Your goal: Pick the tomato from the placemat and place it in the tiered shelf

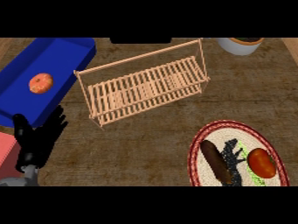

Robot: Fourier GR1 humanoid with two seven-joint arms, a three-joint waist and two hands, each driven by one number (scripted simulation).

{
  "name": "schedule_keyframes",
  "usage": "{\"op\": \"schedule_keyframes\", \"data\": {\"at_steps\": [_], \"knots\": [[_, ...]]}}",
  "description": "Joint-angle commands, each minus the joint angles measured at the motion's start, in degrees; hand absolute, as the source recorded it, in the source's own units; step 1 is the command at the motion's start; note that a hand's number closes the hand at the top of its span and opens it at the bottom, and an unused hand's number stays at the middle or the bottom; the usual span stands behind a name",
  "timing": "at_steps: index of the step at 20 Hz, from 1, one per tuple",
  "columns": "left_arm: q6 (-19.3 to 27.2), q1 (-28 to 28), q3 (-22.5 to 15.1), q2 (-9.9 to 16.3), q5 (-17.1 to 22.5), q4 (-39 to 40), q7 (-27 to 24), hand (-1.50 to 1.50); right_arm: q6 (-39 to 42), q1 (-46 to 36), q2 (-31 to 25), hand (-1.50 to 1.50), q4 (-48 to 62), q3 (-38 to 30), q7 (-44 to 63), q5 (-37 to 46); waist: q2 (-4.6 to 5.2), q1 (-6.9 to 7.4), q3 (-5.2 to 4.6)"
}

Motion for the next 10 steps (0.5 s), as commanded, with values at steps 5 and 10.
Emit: {"op": "schedule_keyframes", "data": {"at_steps": [5,10], "knots": [[0.1,-0.1,-0.4,-3.3,-2.3,3.6,-1.7,0.00,-7.0,1.6,-1.7,-1.50,-17.3,-1.6,19.6,-6.1,0.10,0.05,-0.17],[0.9,0.0,-0.1,-3.4,-3.1,0.6,0.8,0.00,-16.0,2.0,0.1,-1.50,-27.0,-0.1,28.9,-2.7,0.06,0.26,-0.12]]}}
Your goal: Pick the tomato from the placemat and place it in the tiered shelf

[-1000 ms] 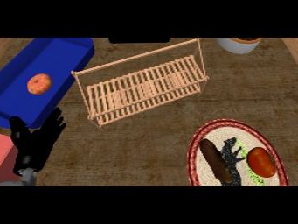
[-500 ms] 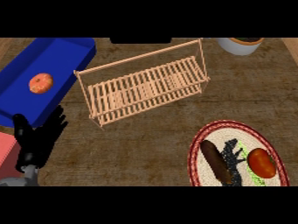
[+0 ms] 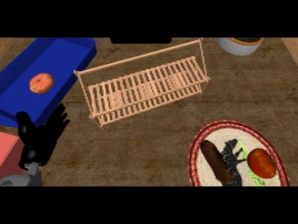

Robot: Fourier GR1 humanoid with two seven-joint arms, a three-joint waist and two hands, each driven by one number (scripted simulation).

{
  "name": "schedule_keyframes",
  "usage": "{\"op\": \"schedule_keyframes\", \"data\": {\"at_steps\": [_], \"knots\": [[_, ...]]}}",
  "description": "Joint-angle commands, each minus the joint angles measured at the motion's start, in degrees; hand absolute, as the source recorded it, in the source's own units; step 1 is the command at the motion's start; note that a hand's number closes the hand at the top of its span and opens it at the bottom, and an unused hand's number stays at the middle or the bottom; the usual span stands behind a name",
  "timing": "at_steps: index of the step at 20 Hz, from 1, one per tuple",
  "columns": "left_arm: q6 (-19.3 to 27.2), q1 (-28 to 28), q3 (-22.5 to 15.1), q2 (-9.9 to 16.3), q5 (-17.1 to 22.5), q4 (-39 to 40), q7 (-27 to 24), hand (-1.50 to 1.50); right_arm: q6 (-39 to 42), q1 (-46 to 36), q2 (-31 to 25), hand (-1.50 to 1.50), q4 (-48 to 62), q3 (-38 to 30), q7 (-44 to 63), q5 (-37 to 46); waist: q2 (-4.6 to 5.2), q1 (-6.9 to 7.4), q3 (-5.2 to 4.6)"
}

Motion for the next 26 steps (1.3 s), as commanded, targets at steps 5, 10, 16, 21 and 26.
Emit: {"op": "schedule_keyframes", "data": {"at_steps": [5,10,16,21,26], "knots": [[-0.2,1.9,0.6,-1.0,-1.1,-1.2,0.9,0.00,-8.0,0.9,3.9,-1.50,-13.5,4.0,13.6,5.6,0.14,0.20,-0.07],[-3.7,0.8,2.5,-0.2,-0.6,2.7,-0.5,0.00,-11.0,-2.7,4.7,-1.50,-21.6,5.8,24.2,7.0,0.23,0.29,-0.09],[-1.2,-0.7,3.0,-2.5,-2.8,-1.5,2.5,0.00,-7.8,1.1,9.2,-1.50,-19.8,2.9,23.6,14.0,0.18,0.10,-0.04],[-3.1,3.7,4.4,-1.3,-2.1,-5.1,4.3,0.00,-10.7,3.8,13.4,-1.50,-26.4,4.1,27.7,20.3,0.15,0.20,-0.04],[-3.4,1.7,4.1,-4.3,-4.7,-1.3,2.2,0.00,-7.2,4.0,17.3,-1.50,-26.3,1.2,27.5,23.2,0.19,0.10,-0.04]]}}
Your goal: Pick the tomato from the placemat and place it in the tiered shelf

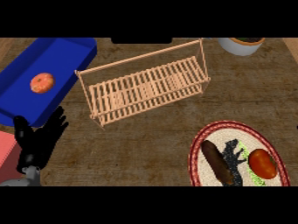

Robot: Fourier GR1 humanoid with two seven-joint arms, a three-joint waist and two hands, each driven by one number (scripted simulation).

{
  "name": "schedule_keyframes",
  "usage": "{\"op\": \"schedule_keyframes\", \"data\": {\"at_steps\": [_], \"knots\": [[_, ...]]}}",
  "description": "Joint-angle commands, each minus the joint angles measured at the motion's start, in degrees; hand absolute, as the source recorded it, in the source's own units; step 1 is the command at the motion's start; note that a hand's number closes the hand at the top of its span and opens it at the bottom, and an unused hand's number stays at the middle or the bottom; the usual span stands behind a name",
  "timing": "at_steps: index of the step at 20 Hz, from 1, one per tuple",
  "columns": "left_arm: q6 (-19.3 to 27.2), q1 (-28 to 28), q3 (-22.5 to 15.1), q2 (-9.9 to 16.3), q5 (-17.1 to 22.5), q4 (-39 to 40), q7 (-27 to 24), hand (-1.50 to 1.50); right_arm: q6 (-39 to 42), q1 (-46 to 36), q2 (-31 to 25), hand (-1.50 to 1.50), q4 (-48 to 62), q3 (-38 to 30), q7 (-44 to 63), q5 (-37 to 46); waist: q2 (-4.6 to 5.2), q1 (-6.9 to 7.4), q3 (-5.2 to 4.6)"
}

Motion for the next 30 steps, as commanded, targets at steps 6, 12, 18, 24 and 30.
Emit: {"op": "schedule_keyframes", "data": {"at_steps": [6,12,18,24,30], "knots": [[-0.6,-1.2,0.2,-2.6,-2.4,2.8,0.8,0.00,0.8,-4.9,6.1,-1.50,0.4,1.2,6.4,8.3,0.22,0.18,-0.16],[-2.6,-1.6,2.9,-1.6,-2.8,2.7,1.1,0.00,0.1,-4.1,11.4,-1.50,4.2,1.6,1.7,17.2,0.19,0.05,-0.15],[-3.4,0.2,2.7,-3.0,-4.2,3.4,-1.9,0.00,-2.8,-11.3,15.8,-1.50,12.2,1.9,-1.4,22.1,0.24,0.33,-0.14],[-3.0,-1.1,4.8,-2.7,-4.6,0.3,2.8,0.00,-2.2,-11.3,18.2,-1.50,14.2,0.6,-6.9,25.2,0.19,0.18,-0.15],[-3.8,-0.7,4.9,-3.5,-4.0,1.3,1.4,0.00,4.0,-8.7,16.5,1.50,15.9,8.9,-14.7,29.8,0.20,0.44,-0.12]]}}
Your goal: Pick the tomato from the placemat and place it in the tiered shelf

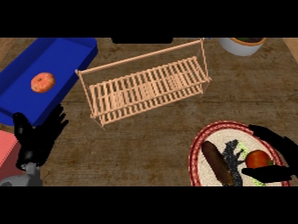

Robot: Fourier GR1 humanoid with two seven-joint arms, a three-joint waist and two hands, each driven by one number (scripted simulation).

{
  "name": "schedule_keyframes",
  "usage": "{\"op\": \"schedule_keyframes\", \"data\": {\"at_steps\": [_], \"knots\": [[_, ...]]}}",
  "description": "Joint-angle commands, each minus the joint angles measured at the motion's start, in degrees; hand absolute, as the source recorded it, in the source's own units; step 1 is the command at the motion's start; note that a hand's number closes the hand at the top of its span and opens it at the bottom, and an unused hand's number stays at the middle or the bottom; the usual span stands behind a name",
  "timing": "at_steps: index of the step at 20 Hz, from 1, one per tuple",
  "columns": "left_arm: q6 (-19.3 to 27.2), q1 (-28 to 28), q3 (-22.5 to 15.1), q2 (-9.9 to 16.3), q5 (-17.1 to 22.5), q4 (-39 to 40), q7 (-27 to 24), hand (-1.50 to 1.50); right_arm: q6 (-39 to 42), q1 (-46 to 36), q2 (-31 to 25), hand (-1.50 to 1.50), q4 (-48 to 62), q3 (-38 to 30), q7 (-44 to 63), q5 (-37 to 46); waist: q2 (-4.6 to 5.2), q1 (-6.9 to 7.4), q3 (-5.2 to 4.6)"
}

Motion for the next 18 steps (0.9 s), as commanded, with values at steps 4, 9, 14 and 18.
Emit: {"op": "schedule_keyframes", "data": {"at_steps": [4,9,14,18], "knots": [[-0.2,0.1,1.0,-0.1,-0.5,1.2,-0.1,0.00,2.4,3.2,1.4,1.50,-3.1,5.6,-7.0,4.1,0.16,-0.19,-0.05],[-1.8,-0.9,2.3,-0.4,-0.4,5.5,-3.6,0.00,5.5,1.7,0.4,1.50,-5.7,1.1,-6.8,0.3,0.18,-0.25,-0.07],[0.1,-1.3,-2.2,-2.7,-2.7,1.7,-0.5,0.00,0.9,-5.3,9.3,1.50,-12.0,30.1,1.5,23.5,0.16,3.08,-0.43],[-0.1,-3.1,-1.0,-0.9,-2.5,2.7,1.3,0.00,0.5,-11.5,18.7,1.50,-13.2,43.4,11.5,33.4,0.04,2.11,-0.31]]}}
